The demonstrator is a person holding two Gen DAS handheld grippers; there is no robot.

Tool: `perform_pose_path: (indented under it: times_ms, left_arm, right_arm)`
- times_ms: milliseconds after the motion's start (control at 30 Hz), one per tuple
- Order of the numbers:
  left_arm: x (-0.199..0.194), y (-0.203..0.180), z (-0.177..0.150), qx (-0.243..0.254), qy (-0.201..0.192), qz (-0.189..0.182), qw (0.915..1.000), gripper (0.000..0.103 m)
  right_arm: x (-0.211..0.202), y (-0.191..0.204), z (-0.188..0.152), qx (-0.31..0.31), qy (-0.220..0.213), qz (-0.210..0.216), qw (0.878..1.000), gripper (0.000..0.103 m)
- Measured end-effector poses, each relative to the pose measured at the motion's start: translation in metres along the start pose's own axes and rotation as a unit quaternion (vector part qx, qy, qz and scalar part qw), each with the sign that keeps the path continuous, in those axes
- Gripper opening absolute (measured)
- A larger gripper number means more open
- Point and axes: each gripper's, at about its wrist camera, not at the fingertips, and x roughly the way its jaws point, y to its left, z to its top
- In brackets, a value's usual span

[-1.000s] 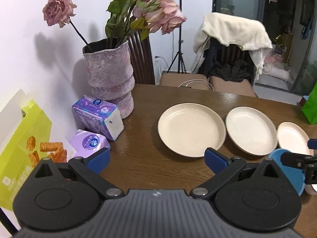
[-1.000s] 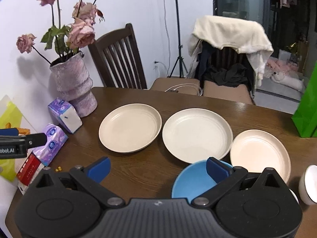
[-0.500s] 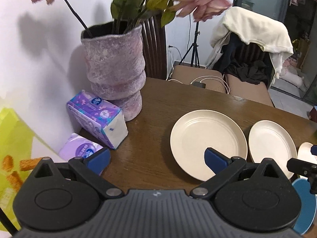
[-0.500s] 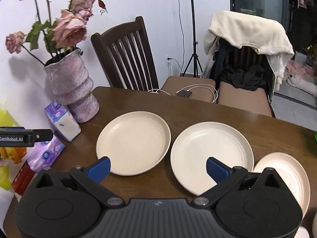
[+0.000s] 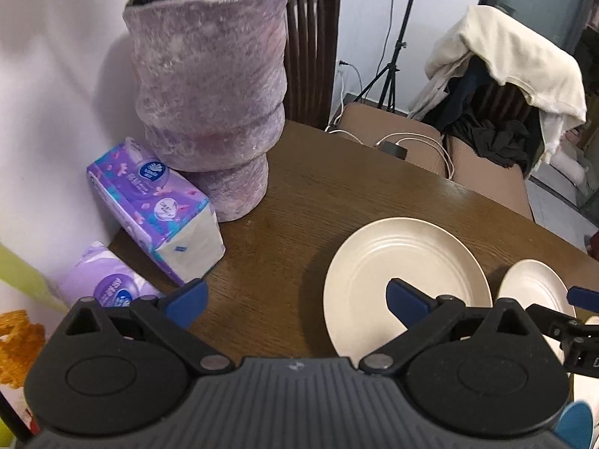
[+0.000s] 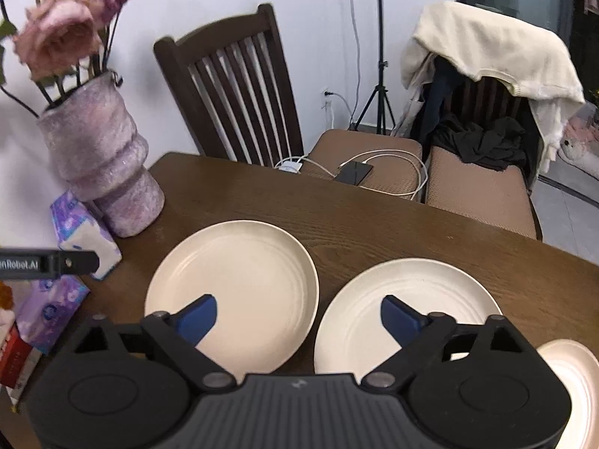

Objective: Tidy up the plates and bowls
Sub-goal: 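Close the right gripper on the rim of the cream plate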

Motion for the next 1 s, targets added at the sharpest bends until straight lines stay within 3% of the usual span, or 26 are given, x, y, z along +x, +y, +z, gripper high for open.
perform_pose_path:
  times_ms: [167,367,467,633,733,867,1000]
  left_arm:
    - [0.024,-0.002,0.006,-0.006,0.014,0.004,0.9999,0.103]
    - [0.046,-0.001,0.006,-0.022,0.028,-0.003,0.9994,0.101]
    - [0.057,0.000,0.004,-0.027,0.043,-0.008,0.9987,0.094]
    - [0.071,-0.002,0.002,-0.029,0.054,-0.012,0.9981,0.082]
    - [0.080,-0.001,-0.001,-0.031,0.066,-0.015,0.9973,0.073]
    - [0.094,0.004,-0.005,-0.048,0.091,-0.025,0.9944,0.072]
    - [0.104,0.007,-0.009,-0.055,0.106,-0.040,0.9921,0.057]
  right_arm:
    - [0.029,0.002,0.012,-0.018,0.005,-0.007,1.000,0.082]
    - [0.064,0.000,0.017,-0.012,0.026,-0.020,0.999,0.067]
    - [0.074,-0.003,0.013,-0.008,0.031,-0.021,0.999,0.063]
    - [0.086,-0.008,0.011,0.009,0.031,-0.019,0.999,0.043]
    - [0.094,-0.008,0.012,0.009,0.032,-0.022,0.999,0.038]
    - [0.102,-0.010,0.011,0.014,0.034,-0.022,0.999,0.034]
    - [0.110,-0.013,0.008,0.013,0.045,-0.019,0.999,0.031]
